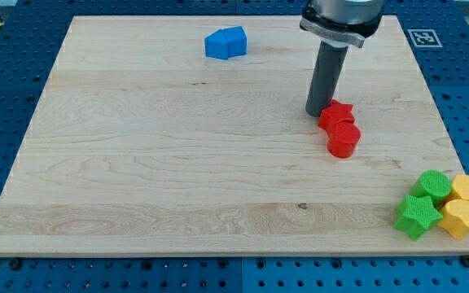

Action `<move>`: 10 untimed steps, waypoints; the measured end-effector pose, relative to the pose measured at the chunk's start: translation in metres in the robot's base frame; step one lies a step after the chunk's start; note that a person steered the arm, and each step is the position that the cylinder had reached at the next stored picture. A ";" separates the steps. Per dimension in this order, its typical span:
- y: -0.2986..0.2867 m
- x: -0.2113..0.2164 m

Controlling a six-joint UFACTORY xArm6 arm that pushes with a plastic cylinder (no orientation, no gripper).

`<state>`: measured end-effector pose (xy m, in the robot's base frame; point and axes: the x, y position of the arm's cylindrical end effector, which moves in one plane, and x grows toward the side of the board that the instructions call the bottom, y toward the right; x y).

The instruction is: Place the red blocks towards the top left of the green star

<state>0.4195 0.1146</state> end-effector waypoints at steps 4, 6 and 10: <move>0.004 0.029; 0.001 0.019; 0.041 0.034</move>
